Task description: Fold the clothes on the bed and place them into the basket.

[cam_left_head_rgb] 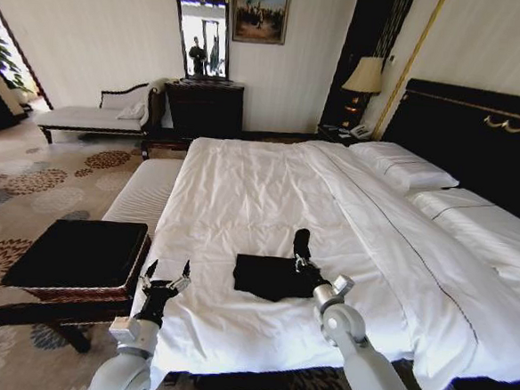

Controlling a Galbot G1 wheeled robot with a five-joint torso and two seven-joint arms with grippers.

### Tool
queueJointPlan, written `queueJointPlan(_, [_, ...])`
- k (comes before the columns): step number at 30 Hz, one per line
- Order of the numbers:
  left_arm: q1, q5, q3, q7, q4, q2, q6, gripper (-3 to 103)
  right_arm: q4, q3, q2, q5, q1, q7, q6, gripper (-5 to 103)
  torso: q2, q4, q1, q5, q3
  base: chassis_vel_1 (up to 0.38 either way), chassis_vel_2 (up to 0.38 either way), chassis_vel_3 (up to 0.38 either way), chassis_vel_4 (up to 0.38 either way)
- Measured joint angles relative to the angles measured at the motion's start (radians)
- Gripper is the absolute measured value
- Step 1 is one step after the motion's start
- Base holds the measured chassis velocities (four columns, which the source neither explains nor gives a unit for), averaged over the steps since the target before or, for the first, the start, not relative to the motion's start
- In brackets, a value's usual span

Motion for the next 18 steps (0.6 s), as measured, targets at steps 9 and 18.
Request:
queueJointPlan(9, [0.015, 0.001, -0.014, -0.001, -0.013, -0.002, 0.004, 100, -0.025, -0.081, 0.053, -0.049, -0.008, -0.001, 0.002, 4, 0.000, -0.0002, 0.000, 0.0000, 0.000, 0.000, 0.000, 0.000, 0.000])
queueJointPlan(18, [0.029, 0.029, 0.000, -0.003, -0.029, -0.007, 0.006, 100, -0.103, -0.127, 0.088, -0.118, 0.026, -0.011, 0.012, 4, 0.000, 0.0000, 0.000, 0.0001, 0.000, 0.000, 0.000, 0.000, 0.000])
